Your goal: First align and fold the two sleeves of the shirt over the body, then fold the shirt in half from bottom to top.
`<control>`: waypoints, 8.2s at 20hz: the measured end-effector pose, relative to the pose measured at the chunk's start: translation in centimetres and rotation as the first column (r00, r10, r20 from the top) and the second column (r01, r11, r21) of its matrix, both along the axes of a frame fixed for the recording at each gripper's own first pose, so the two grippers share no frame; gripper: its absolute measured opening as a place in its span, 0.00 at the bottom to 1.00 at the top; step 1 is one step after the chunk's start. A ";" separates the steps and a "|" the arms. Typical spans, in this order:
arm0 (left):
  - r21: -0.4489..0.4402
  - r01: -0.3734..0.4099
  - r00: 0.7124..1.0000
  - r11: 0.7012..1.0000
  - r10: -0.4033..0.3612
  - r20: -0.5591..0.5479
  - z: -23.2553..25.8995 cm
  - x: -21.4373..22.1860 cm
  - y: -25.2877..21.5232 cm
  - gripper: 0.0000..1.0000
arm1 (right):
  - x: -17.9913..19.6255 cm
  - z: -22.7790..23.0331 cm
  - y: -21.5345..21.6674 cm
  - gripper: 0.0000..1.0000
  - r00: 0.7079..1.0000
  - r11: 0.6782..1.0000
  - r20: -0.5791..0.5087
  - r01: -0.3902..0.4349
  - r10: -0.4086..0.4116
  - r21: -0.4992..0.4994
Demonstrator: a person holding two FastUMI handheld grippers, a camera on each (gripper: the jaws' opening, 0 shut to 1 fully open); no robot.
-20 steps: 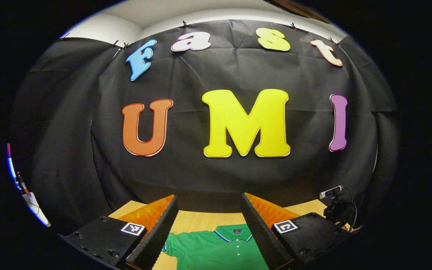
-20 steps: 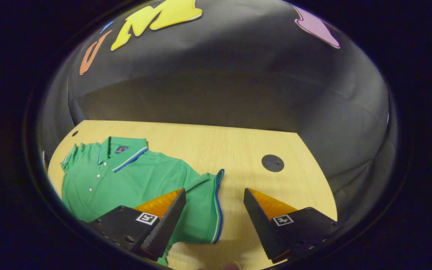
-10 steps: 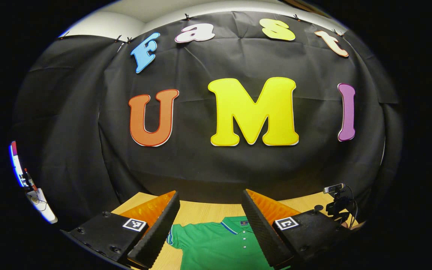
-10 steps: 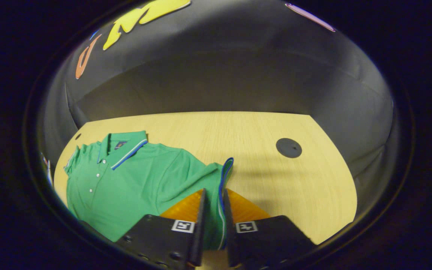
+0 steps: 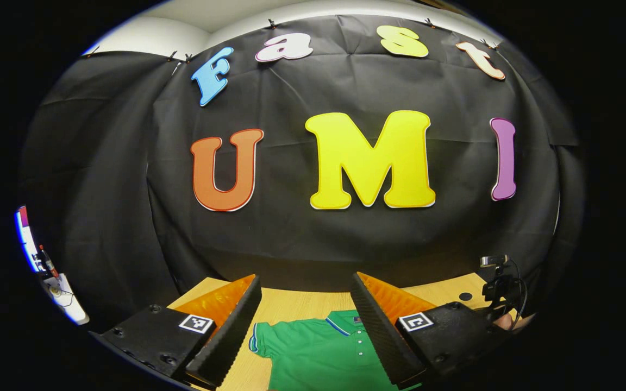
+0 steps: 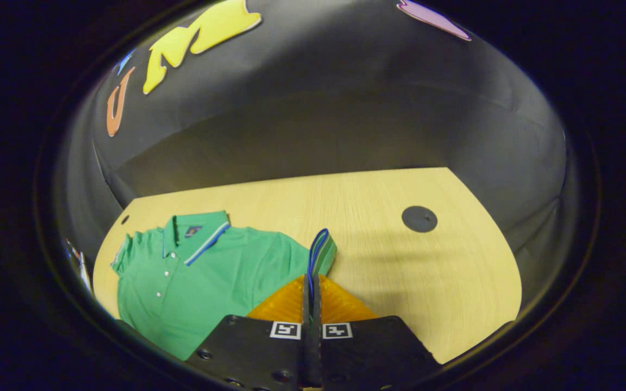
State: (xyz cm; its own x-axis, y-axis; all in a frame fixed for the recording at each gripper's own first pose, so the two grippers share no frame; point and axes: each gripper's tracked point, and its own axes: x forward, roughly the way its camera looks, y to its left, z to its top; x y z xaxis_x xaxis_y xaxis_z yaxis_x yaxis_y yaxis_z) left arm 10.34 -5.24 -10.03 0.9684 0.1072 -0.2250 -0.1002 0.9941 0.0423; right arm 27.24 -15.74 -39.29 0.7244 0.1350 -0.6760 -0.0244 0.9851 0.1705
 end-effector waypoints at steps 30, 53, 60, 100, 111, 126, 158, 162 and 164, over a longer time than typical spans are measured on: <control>-0.044 -0.163 0.987 0.986 0.162 -0.013 -0.5 -6.1 11.7 1.00 | -3.1 8.5 21.3 0.96 0.978 0.984 0.109 -0.176 0.179 -0.038; -0.261 -0.032 0.843 0.965 -0.115 -0.526 -31.7 4.7 14.6 0.97 | -22.2 19.2 14.0 0.97 0.974 0.976 0.184 -0.095 0.131 -0.194; -0.232 -0.045 0.809 0.972 -0.101 -0.579 -34.9 6.5 15.3 1.00 | -22.6 18.8 13.7 0.98 0.979 0.972 0.163 -0.085 0.122 -0.219; -0.254 0.163 0.805 0.953 -0.278 -0.524 -25.3 8.3 -8.1 0.16 | -28.1 20.8 -3.0 0.95 0.952 0.968 0.251 0.213 -0.176 -0.130; -0.195 0.106 0.877 0.975 -0.184 -0.444 -19.3 4.0 -3.1 1.00 | -26.6 20.5 2.6 0.94 0.965 0.992 0.257 0.072 -0.042 -0.107; -0.143 0.146 0.910 0.979 -0.190 -0.369 -11.8 -15.8 4.4 1.00 | -32.2 18.0 5.5 0.95 0.980 0.982 0.177 -0.057 0.090 -0.181; -0.195 0.148 0.434 0.970 -0.241 -0.868 -30.1 -31.9 7.7 1.00 | -42.9 -4.4 3.9 0.94 0.871 0.946 -0.464 -0.273 0.165 -0.175; -0.177 0.141 0.398 0.974 -0.219 -0.891 -30.3 -32.0 7.7 1.00 | -43.0 -4.5 3.8 0.94 0.870 0.951 -0.466 -0.262 0.159 -0.163; -0.177 0.136 0.388 0.975 -0.217 -0.896 -30.3 -32.1 7.4 1.00 | -43.1 -4.5 4.0 0.94 0.866 0.950 -0.471 -0.270 0.167 -0.158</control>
